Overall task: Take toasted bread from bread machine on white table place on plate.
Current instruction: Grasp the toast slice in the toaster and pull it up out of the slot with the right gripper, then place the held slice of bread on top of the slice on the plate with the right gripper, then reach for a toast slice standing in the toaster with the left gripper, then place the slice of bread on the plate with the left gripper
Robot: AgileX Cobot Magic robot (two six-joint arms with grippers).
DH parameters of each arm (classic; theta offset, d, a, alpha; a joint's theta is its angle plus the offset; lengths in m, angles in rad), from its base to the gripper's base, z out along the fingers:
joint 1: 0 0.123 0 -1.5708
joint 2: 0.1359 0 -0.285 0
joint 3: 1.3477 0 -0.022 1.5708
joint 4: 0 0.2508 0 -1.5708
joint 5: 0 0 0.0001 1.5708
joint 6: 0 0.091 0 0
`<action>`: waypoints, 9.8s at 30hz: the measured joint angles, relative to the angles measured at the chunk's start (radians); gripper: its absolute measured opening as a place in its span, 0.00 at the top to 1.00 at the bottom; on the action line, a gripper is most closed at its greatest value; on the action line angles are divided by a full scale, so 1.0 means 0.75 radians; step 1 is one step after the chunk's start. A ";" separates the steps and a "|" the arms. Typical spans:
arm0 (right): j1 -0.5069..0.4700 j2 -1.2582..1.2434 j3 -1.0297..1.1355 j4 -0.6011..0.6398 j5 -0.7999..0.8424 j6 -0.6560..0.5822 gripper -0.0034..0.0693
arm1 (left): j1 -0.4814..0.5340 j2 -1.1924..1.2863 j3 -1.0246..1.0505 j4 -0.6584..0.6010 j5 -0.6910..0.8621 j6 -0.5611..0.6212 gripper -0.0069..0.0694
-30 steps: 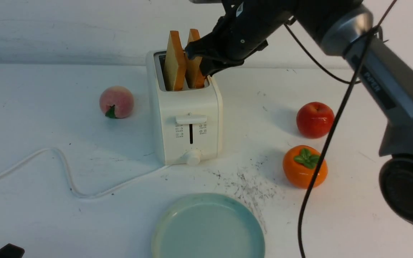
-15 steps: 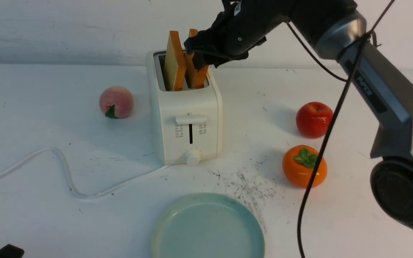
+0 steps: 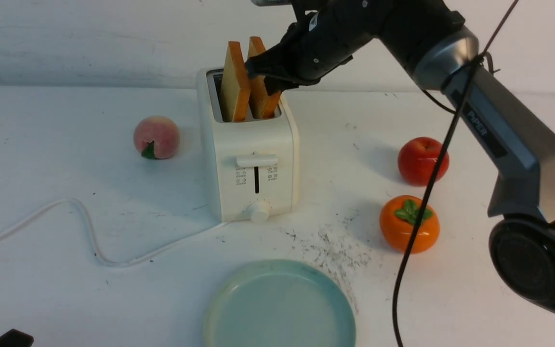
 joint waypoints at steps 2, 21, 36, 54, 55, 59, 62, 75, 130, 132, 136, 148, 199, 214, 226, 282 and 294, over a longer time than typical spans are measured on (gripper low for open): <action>0.000 -0.032 0.003 -0.038 0.016 0.001 0.83 | 0.000 0.000 0.000 0.000 0.014 0.000 0.60; -0.036 -0.916 0.470 -0.594 0.232 0.103 0.83 | 0.000 0.000 0.000 0.072 0.063 0.000 0.60; -0.036 -1.642 2.358 0.279 -0.424 0.044 0.83 | 0.000 0.000 0.000 0.077 0.063 0.137 0.60; -0.036 -1.269 2.580 1.687 -0.682 -1.176 0.83 | 0.000 0.000 0.000 0.077 0.076 0.165 0.60; -0.036 -1.245 2.580 1.716 -0.671 -1.207 0.83 | 0.000 0.000 0.000 0.077 0.083 0.165 0.60; -0.036 -1.140 2.580 1.786 -0.639 -1.262 0.83 | 0.000 0.000 0.000 0.077 0.114 0.165 0.60; -0.036 -1.063 2.580 1.797 -0.625 -1.266 0.82 | 0.000 0.000 0.000 0.077 0.132 0.165 0.60; -0.036 -1.014 2.580 1.789 -0.618 -1.270 0.30 | 0.000 0.000 0.000 0.070 0.138 0.165 0.60; -0.484 -2.383 2.581 -0.522 -0.030 0.445 0.97 | -0.041 2.152 -1.965 0.153 1.122 1.052 0.93; -0.484 -2.383 2.581 -0.522 -0.033 0.445 0.97 | -0.075 2.249 -2.073 0.210 1.186 1.002 0.93; -0.484 -2.383 2.581 -0.522 -0.037 0.445 0.96 | -0.234 2.507 -2.630 0.518 1.327 0.745 0.93; -0.484 -2.383 2.582 -0.516 -0.059 0.448 0.96 | -0.480 2.631 -3.124 1.088 1.364 0.244 0.93; -0.484 -2.383 2.646 -0.471 -0.152 0.451 0.91 | -0.567 2.981 -3.123 1.754 1.034 0.138 0.74; -0.484 -2.383 2.646 -0.471 -0.152 0.451 0.89 | -0.565 2.307 -3.136 1.531 1.131 0.231 0.81; -0.484 -2.383 2.647 -0.469 -0.182 0.451 0.87 | -0.565 1.649 -2.468 1.063 1.363 0.570 0.81; -0.484 -2.383 2.647 -0.411 -0.182 0.451 0.81 | -0.565 2.025 -1.086 -0.421 0.231 1.810 0.45; -0.484 -2.383 2.647 -0.411 -0.183 0.451 0.80 | -0.542 2.025 -1.086 -0.111 0.183 1.688 0.35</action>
